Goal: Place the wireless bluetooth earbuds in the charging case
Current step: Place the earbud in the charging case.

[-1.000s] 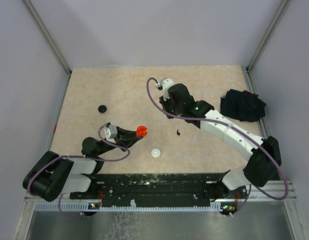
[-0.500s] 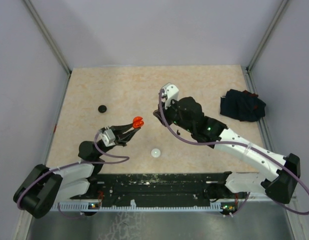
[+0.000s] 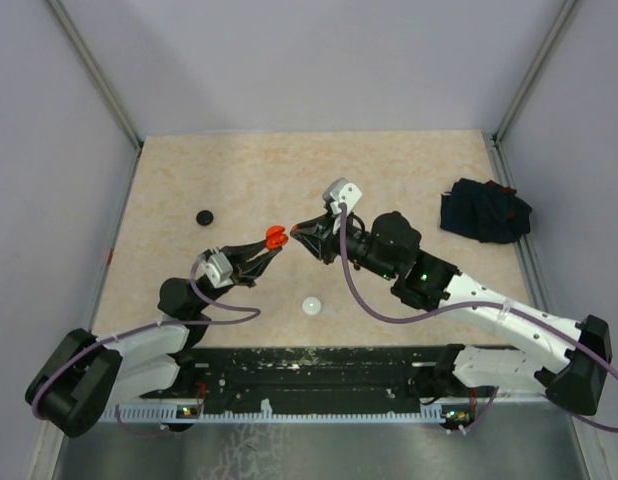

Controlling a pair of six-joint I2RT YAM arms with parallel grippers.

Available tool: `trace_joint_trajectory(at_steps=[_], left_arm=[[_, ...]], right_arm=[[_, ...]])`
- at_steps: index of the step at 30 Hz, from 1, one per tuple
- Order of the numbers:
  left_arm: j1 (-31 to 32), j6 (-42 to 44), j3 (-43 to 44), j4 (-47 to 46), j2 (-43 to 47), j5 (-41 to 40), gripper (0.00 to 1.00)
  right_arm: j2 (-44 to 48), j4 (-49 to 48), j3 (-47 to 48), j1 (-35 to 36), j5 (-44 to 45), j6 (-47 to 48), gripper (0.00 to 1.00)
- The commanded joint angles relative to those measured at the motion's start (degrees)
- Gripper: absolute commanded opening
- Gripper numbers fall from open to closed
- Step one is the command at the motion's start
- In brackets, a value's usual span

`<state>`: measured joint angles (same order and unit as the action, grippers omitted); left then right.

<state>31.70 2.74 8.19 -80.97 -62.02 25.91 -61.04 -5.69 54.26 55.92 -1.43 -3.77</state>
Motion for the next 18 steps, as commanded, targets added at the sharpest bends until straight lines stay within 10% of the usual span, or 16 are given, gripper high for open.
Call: trace_joint_trajectory(at_steps=[1, 18], left_arm=[[1.4, -0.3, 1.7, 1.0, 1.1, -1.5, 0.00], [2.0, -0.3, 2.0, -0.2, 1.8, 0.4, 0.00]], right_arm=[[0.1, -8.7, -0.7, 0.9, -2.2, 0.7, 0.09], [-4.6, -11.3, -1.2, 4.6, -2.1, -0.4, 0.08]])
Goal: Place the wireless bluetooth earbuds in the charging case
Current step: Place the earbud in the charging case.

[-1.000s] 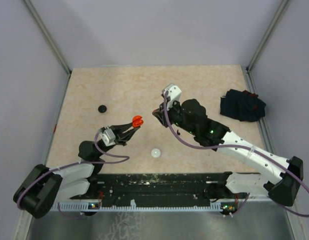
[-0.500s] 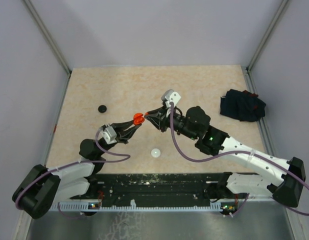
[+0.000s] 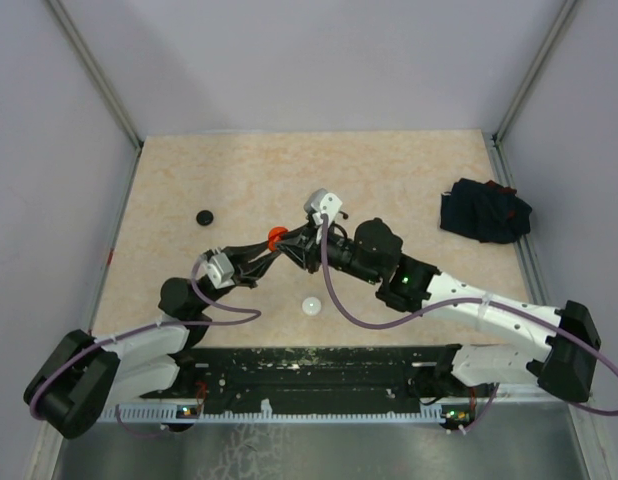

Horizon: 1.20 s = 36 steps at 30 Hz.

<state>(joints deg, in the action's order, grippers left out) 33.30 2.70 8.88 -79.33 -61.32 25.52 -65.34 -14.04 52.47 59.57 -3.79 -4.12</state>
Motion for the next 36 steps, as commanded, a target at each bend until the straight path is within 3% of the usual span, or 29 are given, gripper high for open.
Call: trace_joint_trajectory(at_steps=[1, 21, 36], left_arm=[[0.4, -0.3, 1.3, -1.9, 1.3, 0.8, 0.00], [0.9, -1.7, 1.7, -2.0, 1.5, 1.5, 0.00], [1.1, -2.7, 2.2, -1.2, 1.7, -2.5, 0.00]], right_arm=[[-0.3, -3.2, 0.3, 1.0, 0.6, -0.1, 0.08], [-3.0, -6.5, -1.6, 1.1, 2.6, -1.0, 0.08], [-4.3, -1.7, 0.3, 1.4, 7.6, -1.5, 0.09]])
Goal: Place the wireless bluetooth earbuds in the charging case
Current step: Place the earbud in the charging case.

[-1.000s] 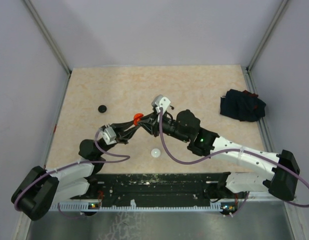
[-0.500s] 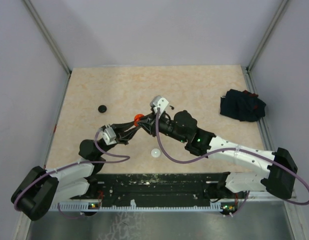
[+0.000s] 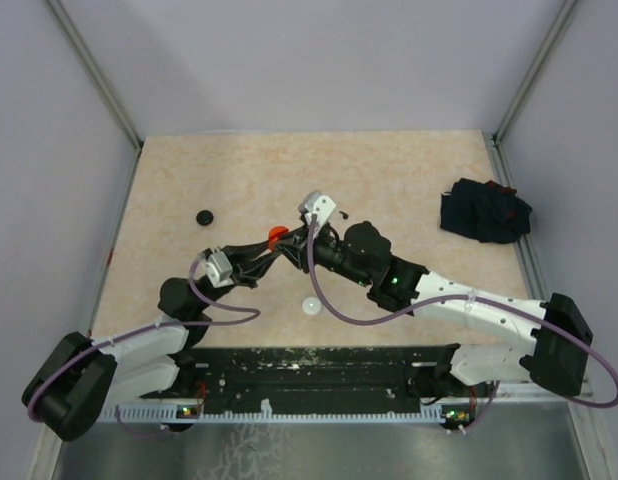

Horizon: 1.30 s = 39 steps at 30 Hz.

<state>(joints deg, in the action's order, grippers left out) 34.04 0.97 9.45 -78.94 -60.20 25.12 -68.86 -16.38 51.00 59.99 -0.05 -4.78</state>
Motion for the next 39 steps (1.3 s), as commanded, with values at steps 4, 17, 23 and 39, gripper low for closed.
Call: trace_joint_trajectory(at_steps=[4, 17, 23, 39], left_arm=[[0.6, -0.7, 1.9, -1.1, 0.5, -3.3, 0.00], [1.0, -0.8, 1.8, -0.8, -0.2, -4.1, 0.00], [1.0, -1.0, 1.6, -0.7, -0.9, -4.5, 0.00], [0.9, -3.3, 0.7, 9.6, 1.5, -1.1, 0.00]], right_arm=[[-1.9, 3.0, 2.9, 1.5, 7.9, -1.3, 0.13], [-3.2, 5.9, 5.1, 2.1, 11.6, -2.8, 0.27], [-4.3, 8.0, 6.7, 2.1, 12.1, -4.5, 0.30], [-1.1, 29.4, 17.0, -4.2, -4.0, 3.0, 0.60]])
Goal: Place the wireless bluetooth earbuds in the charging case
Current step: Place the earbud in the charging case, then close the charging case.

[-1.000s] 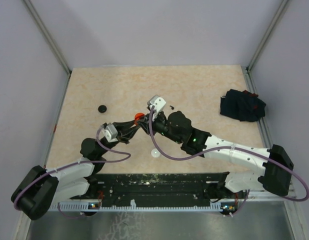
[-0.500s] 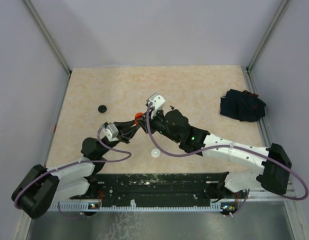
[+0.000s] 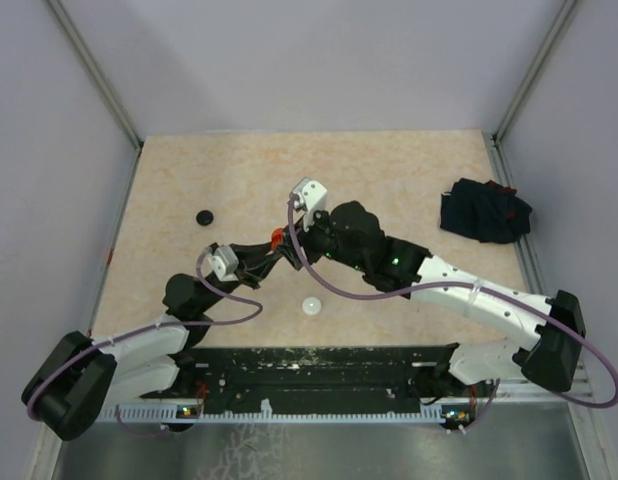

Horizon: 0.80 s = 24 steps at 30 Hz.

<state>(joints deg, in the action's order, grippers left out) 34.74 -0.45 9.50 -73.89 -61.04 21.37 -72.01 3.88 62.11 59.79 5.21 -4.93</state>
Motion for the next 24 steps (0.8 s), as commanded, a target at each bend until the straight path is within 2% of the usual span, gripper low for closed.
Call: trace_joint_trajectory(at_steps=[1, 5, 10, 15, 24], left_arm=[[0.2, -2.0, 0.9, 5.8, 3.1, 3.6, 0.00], [0.2, -2.5, 1.6, 11.6, 5.4, 6.7, 0.00], [0.2, -1.5, 3.4, 18.4, 7.0, 12.3, 0.00], [0.2, -2.1, 4.1, 18.6, 7.2, 17.2, 0.00], [0.2, -1.9, 4.6, 16.0, 7.1, 22.8, 0.00]], right_arm=[[2.1, 10.1, 6.0, -5.6, -12.3, 3.2, 0.61], [3.1, 12.4, 5.7, -10.7, -22.3, 4.1, 0.65], [2.9, 14.0, 5.7, -13.9, -32.6, 5.3, 0.67], [0.6, 15.4, 6.5, -14.5, -40.3, 6.3, 0.68], [-3.0, 16.4, 6.5, -14.5, -45.6, 8.4, 0.68]])
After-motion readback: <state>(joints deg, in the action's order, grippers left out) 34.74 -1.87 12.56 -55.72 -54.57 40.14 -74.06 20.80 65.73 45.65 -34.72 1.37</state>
